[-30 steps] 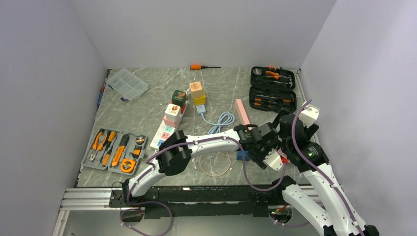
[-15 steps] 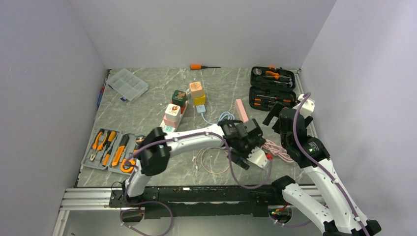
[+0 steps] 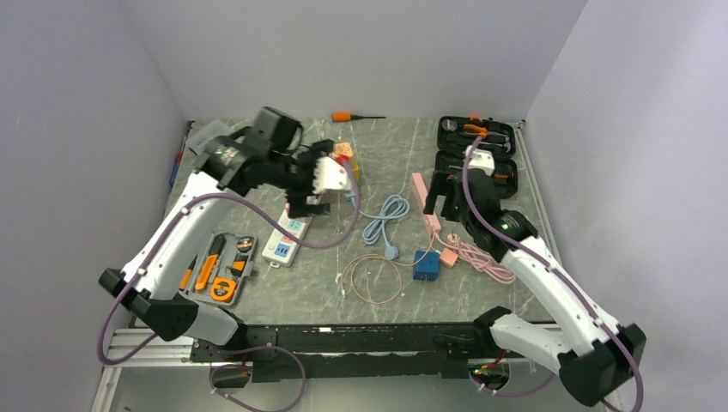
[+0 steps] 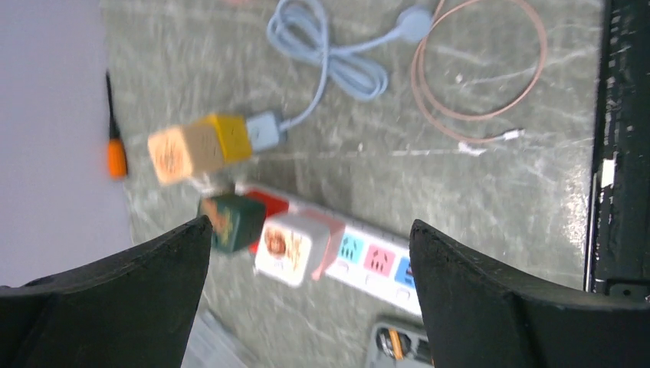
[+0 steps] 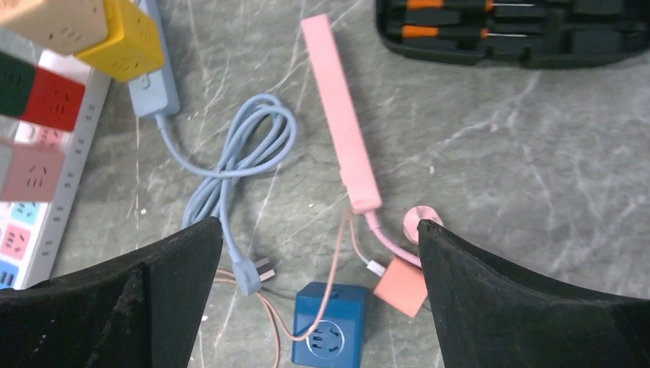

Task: Pull the plug off the socket
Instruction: Place the plug at the center of the board, then pick up the socket from the center of the board.

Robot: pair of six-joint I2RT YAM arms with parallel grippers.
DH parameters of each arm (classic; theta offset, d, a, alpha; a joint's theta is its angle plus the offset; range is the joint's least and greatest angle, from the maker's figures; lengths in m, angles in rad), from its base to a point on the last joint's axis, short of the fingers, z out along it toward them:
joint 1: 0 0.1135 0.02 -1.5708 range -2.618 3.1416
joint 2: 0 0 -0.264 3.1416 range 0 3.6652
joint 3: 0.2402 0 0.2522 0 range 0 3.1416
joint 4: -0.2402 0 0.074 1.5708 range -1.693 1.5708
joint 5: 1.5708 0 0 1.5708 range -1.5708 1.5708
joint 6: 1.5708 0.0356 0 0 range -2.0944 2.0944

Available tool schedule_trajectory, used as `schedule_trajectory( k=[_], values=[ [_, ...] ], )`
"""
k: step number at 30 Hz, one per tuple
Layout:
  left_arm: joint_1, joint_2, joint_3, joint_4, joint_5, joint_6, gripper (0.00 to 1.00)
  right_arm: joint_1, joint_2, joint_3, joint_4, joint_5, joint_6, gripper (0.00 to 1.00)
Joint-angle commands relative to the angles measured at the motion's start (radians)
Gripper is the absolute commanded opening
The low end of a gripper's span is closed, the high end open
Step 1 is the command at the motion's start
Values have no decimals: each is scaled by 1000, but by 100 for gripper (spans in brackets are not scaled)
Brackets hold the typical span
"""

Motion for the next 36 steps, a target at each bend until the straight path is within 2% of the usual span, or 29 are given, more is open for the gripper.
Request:
schedule_trajectory(
  k=[1,3,7,12,16,21,26,36],
  values=[
    [204,-9,-52,9,52,-75,99,30,115,84,119,-87,-64,100],
    [284,29,-25,22,44,-157,99,37,187,123,144,-102,-77,97],
    [387,81,-32,107,17,-289,99,49,331,216,237,-170,-106,85],
    [403,109,-122,289,-70,-381,99,95,567,379,296,-180,-122,79],
    [403,170,-93,347,-47,-433,99,140,730,454,340,-192,-121,77],
    [403,261,-24,334,1,-446,99,166,810,398,462,-235,-121,58],
    [403,274,-114,471,-25,-493,99,184,873,370,516,-256,-121,57],
    [403,302,-143,514,-77,-492,99,237,1015,359,596,-249,-131,58]
  ],
)
